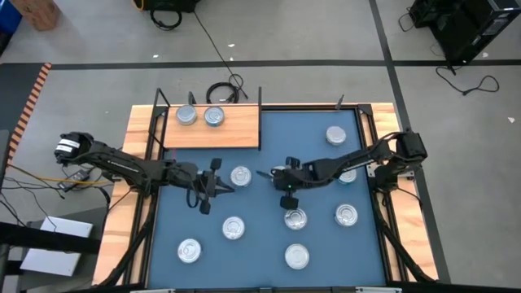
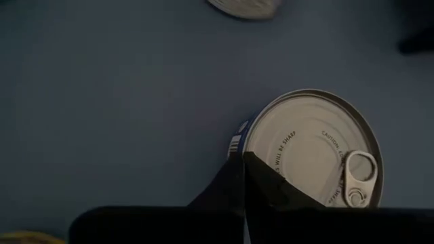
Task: Stack canned seafood by type on shelf
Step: Put the blue tuna can on the shelf
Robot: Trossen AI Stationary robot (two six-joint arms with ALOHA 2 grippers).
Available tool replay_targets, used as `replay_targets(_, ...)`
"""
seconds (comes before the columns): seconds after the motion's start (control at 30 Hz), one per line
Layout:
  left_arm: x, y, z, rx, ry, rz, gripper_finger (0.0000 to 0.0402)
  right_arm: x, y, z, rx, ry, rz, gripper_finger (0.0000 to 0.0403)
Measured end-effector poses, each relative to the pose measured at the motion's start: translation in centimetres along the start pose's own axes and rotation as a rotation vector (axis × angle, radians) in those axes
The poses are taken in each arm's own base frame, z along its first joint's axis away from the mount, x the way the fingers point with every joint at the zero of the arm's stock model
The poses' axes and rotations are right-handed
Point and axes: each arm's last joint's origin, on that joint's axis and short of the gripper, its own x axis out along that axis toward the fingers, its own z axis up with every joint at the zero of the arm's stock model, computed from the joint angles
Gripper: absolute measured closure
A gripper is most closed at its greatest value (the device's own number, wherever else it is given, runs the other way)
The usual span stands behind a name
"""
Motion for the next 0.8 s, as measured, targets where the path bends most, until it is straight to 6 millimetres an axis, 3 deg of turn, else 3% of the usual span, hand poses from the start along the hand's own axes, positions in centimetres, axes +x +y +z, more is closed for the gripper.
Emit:
replay_targets(0.2,1.1,-1.3,-0.3,0.081,0.020,0.031,0.0363,-0.4,1.7,0.4,0.047,-0.069,0.047,0.0401)
replay_targets(0.43,2.7,-2.9,-0.4,0.219,0.025,0.087,0.0303,-0.5,2.2,0.7,0.156,-0.106,0.086,0.0401)
replay_targets(0.8,7.4,-4.4,-0.5,0.444,0.128,0.217,0.0221,-0.6,2.4,1.3,0.264,-0.137,0.165,0.0401)
